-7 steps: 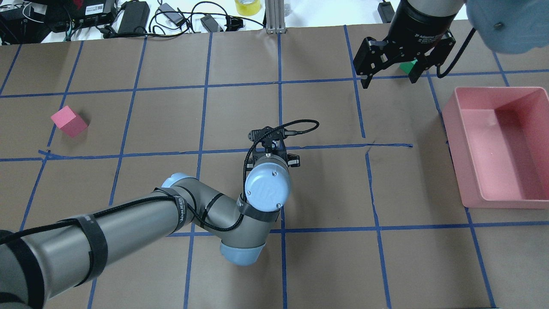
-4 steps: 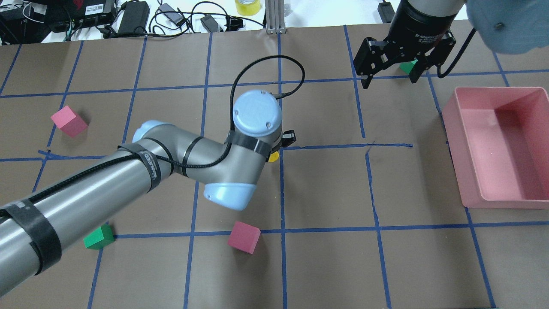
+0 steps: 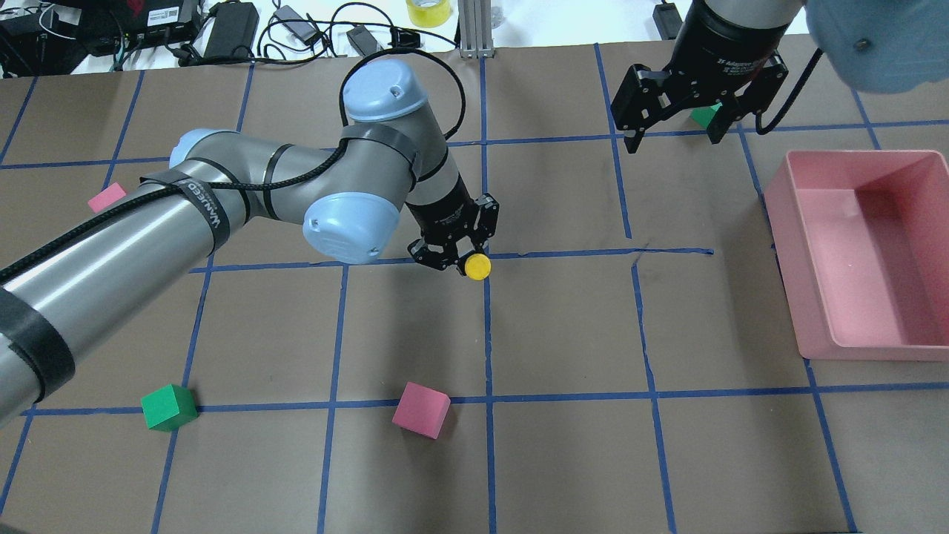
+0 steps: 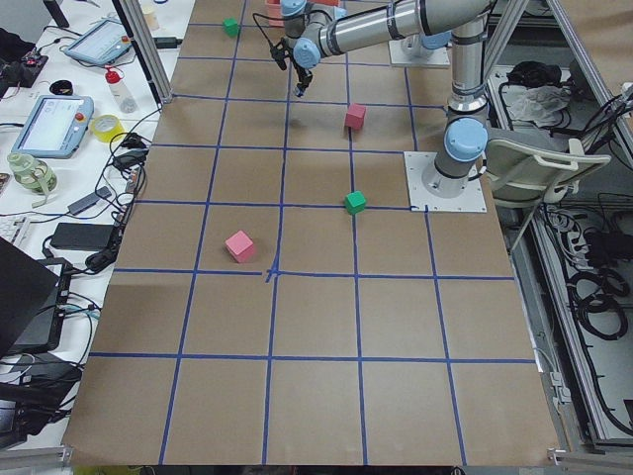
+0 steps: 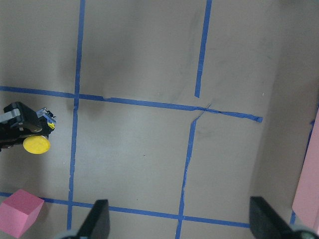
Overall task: Align button upright
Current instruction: 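Lift and rotate the switch with the left gripper, yellow cap up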
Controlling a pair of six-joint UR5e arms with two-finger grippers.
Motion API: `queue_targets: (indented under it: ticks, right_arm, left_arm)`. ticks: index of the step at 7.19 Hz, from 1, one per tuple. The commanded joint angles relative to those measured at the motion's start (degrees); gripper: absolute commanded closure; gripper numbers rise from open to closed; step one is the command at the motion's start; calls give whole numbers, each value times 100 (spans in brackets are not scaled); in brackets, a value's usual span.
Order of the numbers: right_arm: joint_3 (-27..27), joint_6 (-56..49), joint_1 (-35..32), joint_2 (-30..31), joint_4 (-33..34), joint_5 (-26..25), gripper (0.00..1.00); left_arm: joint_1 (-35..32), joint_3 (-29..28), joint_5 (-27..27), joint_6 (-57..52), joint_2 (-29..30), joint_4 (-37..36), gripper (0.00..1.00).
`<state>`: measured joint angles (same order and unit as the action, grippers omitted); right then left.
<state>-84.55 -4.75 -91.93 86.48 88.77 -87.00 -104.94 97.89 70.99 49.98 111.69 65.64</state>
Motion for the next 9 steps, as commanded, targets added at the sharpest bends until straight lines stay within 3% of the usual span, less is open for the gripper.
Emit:
queue_targets:
  ticks: [1, 2, 5, 9]
  right_arm:
    - [0, 0, 0, 0, 0, -2, 0]
    - [0, -9, 9, 0, 0, -2, 0]
    - [0, -9, 9, 0, 0, -2, 0]
    - [0, 0, 9, 0, 0, 7, 0]
  left_arm:
    - [316, -94, -1267, 799, 404, 54, 100]
    - [656, -129, -1838, 838, 615, 271, 100]
    - [913, -147, -2500, 785, 897, 344, 100]
    - [949, -130, -2564, 759, 1135, 309, 100]
